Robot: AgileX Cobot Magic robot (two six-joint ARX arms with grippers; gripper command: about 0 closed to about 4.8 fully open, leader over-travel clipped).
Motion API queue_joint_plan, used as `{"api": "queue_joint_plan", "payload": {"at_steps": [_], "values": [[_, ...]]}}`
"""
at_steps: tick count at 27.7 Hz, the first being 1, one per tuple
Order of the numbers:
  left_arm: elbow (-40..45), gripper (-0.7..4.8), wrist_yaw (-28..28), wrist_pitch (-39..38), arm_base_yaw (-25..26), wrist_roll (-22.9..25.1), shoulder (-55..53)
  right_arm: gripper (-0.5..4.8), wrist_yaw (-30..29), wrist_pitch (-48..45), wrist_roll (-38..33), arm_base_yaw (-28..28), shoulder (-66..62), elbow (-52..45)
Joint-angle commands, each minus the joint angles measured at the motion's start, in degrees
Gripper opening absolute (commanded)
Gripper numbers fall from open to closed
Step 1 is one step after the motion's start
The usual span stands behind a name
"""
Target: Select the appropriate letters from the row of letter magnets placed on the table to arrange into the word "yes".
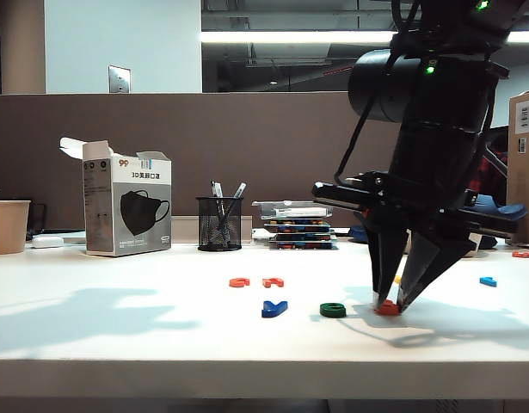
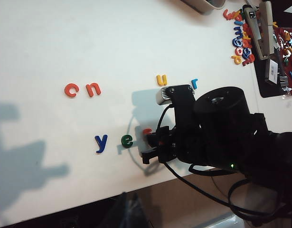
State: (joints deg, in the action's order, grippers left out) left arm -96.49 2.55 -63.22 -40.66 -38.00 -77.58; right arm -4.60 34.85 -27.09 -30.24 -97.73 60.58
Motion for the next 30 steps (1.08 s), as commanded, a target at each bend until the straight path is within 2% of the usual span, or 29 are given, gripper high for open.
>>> {"api": "queue_joint_plan", "payload": {"at_steps": [1, 20, 25, 30], "values": [[-0.17, -0.05, 0.07, 0.31, -0.02, 0.22, 0.13, 0.53, -2.99, 0.00, -0.39, -0.04, -0.15, 0.02], [-0.17, -0.05, 0.04, 0.31, -0.02, 0.22, 0.13, 0.54, -2.51, 1.20, 0.11, -0.04, -0.15, 0.02], [-0.17, -0.05, 0.04, 0.31, -0.02, 0.22, 0.13, 1.17, -1.53, 1.53, 0.09, -0.04, -0.15, 0.02], [-0.17, -0.05, 0.04, 0.31, -0.02, 0.22, 0.13, 1.23, -1.60, 1.49, 0.09, -0.04, -0.15, 0.04]]}}
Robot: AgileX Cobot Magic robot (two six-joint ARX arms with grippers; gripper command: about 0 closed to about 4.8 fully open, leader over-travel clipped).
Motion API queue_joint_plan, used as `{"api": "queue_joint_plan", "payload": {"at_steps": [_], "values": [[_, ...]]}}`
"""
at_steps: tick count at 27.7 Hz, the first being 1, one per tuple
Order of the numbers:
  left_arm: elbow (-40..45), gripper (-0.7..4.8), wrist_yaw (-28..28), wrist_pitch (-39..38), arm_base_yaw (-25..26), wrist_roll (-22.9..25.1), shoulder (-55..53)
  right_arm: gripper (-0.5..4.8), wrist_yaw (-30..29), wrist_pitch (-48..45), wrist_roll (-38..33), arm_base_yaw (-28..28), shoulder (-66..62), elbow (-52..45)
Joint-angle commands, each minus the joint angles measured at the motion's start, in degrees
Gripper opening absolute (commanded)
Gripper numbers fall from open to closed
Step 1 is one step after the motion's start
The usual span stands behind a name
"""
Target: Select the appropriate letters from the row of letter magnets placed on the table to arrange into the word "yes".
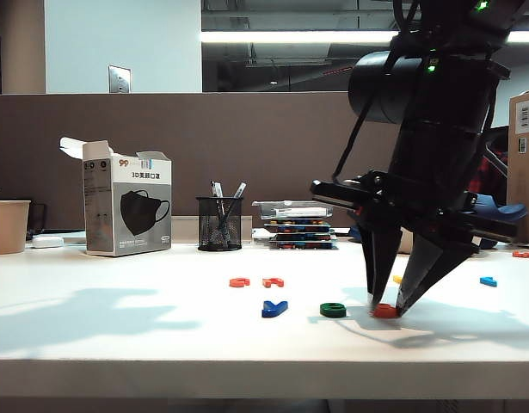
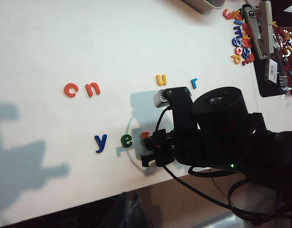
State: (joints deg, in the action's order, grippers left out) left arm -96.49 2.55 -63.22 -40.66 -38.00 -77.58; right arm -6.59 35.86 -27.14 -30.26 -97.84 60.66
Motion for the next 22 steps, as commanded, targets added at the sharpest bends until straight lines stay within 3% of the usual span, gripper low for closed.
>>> {"api": "queue_joint_plan", "payload": {"at_steps": [1, 4, 22], "values": [[-0.17, -0.05, 0.04, 0.31, -0.02, 0.22, 0.13, 1.36, 0.35, 0.50, 0.13, -0.02, -0.04, -0.04], [-0.17, -0.05, 0.04, 0.31, -0.02, 0.22, 0.13, 1.82, 0.28, 0.48, 0.13, -0.02, -0.04, -0.02], [-0.17, -0.05, 0.04, 0.31, -0.02, 0.22, 0.13, 1.81, -1.03, 1.20, 0.15, 0.00, 0.07, 1.09]]}}
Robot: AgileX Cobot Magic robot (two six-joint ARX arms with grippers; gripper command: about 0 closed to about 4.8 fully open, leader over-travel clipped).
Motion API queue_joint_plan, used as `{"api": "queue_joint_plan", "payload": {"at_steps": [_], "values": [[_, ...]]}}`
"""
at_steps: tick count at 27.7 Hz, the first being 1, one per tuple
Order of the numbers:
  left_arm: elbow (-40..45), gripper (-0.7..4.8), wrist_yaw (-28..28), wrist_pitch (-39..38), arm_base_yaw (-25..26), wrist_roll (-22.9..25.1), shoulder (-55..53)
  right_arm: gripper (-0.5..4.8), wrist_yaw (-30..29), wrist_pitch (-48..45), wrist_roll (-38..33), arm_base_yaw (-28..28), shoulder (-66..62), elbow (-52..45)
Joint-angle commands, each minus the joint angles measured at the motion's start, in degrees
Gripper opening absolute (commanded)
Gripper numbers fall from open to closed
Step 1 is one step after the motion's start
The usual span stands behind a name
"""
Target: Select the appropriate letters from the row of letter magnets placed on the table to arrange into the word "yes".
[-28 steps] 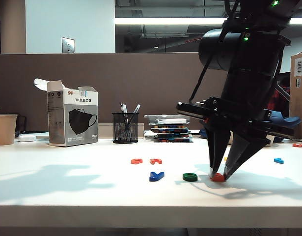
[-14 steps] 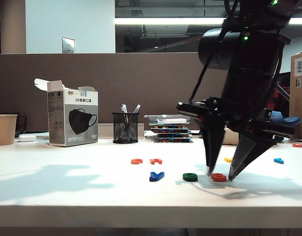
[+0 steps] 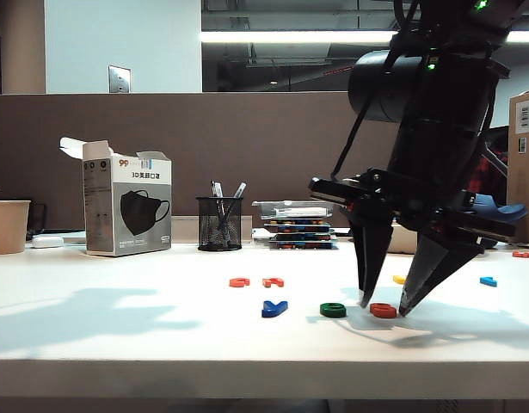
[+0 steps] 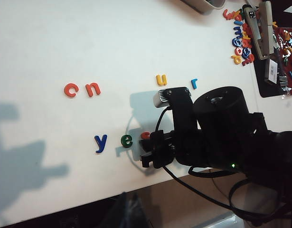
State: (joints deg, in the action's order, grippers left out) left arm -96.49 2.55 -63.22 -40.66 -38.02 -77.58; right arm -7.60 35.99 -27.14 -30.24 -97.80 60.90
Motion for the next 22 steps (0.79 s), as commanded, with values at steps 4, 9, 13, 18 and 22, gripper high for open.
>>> {"api": "queue_joint_plan", "payload": {"at_steps": [4, 9, 13, 18, 22], "values": [[-0.17, -0.05, 0.04, 0.31, -0.02, 0.24, 0.13, 1.81, -0.02, 2.19, 0.42, -0.02, 0.02, 3.13], [-0.17, -0.05, 0.04, 0.31, -0.02, 0.24, 0.13, 1.81, 0.17, 5.14, 0.61, -0.02, 0.02, 6.93], [-0.17, -0.05, 0.04, 0.31, -0.02, 0.24, 0.13, 1.81, 0.20, 8.22, 0.96, -0.02, 0.04, 10.05], [-0.17, -0.05, 0.04, 0.31, -0.02, 0.24, 0.13, 1.80, 0.20, 11.85, 2.56, 0.02, 0.04, 14.40], [-0.17, -0.05, 0.04, 0.31, -0.02, 0.24, 0.13, 1.80, 0.39, 14.51, 4.83, 0.13, 0.04, 17.86]]}}
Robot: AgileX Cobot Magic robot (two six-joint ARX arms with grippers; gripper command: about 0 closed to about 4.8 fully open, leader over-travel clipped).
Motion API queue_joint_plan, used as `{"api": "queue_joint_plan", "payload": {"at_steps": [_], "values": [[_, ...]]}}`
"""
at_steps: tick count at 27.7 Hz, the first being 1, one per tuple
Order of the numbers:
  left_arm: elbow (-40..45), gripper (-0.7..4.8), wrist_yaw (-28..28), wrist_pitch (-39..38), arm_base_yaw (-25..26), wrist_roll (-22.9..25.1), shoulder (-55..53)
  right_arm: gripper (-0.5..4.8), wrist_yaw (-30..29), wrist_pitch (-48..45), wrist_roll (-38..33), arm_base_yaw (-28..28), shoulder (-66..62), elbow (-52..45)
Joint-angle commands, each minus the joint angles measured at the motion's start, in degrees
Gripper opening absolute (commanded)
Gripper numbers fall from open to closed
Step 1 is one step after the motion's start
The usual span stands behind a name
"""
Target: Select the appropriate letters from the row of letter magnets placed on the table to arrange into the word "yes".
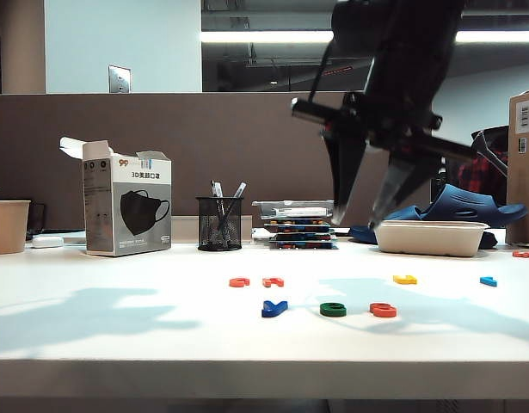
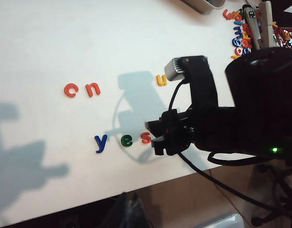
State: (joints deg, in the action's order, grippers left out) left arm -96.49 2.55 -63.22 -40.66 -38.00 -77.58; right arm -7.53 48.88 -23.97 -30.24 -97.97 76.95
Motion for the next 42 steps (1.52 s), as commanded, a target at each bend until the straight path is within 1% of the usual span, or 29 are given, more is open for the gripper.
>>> {"api": "queue_joint_plan", "payload": {"at_steps": [1, 6, 8, 9, 11, 15, 16, 17, 23, 26, 27, 31, 42], "values": [[-0.17, -0.05, 0.04, 0.31, -0.02, 0.22, 0.13, 1.80, 0.33, 3.08, 2.38, 0.46, 0.22, 3.43], [-0.17, -0.05, 0.04, 0.31, -0.02, 0.22, 0.13, 1.77, 0.52, 5.42, 4.33, 1.36, 1.38, 7.13], [-0.17, -0.05, 0.04, 0.33, -0.02, 0.22, 0.13, 1.41, 1.68, 5.35, 4.85, 1.64, 2.32, 7.63], [-0.17, -0.05, 0.04, 0.31, -0.02, 0.22, 0.13, 1.11, 1.66, 5.27, 5.40, 2.19, 3.10, 7.61], [-0.17, -0.05, 0.02, 0.31, -0.02, 0.22, 0.13, 0.68, 1.75, 5.31, 6.38, 2.91, 4.50, 7.61], [-0.17, -0.05, 0.04, 0.31, -0.02, 0.22, 0.13, 0.28, 3.06, 5.35, 7.74, 4.68, 7.61, 7.61], [-0.17, -0.05, 0.07, 0.31, -0.02, 0.22, 0.13, 0.07, 3.23, 5.31, 8.13, 5.22, 8.68, 7.61], [-0.17, -0.05, 0.02, 0.31, -0.02, 0.22, 0.13, -0.01, 3.54, 5.29, 8.55, 5.73, 9.57, 7.61], [-0.17, -0.05, 0.04, 0.31, -0.02, 0.22, 0.13, -0.01, 5.38, 5.29, 10.97, 9.20, 16.00, 7.58], [-0.17, -0.05, 0.02, 0.31, -0.02, 0.22, 0.13, -0.01, 5.46, 5.33, 11.37, 12.44, 20.83, 7.56], [-0.17, -0.05, 0.02, 0.31, -0.02, 0.22, 0.13, -0.01, 6.12, 5.33, 13.00, 13.81, 23.21, 7.56], [-0.17, -0.05, 0.02, 0.33, -0.02, 0.22, 0.13, -0.01, 7.02, 5.35, 13.88, 16.57, 27.21, 7.56], [-0.17, -0.05, 0.02, 0.33, 0.00, 0.22, 0.13, -0.01, 6.97, 7.50, 16.96, 25.09, 34.23, 7.50]]}}
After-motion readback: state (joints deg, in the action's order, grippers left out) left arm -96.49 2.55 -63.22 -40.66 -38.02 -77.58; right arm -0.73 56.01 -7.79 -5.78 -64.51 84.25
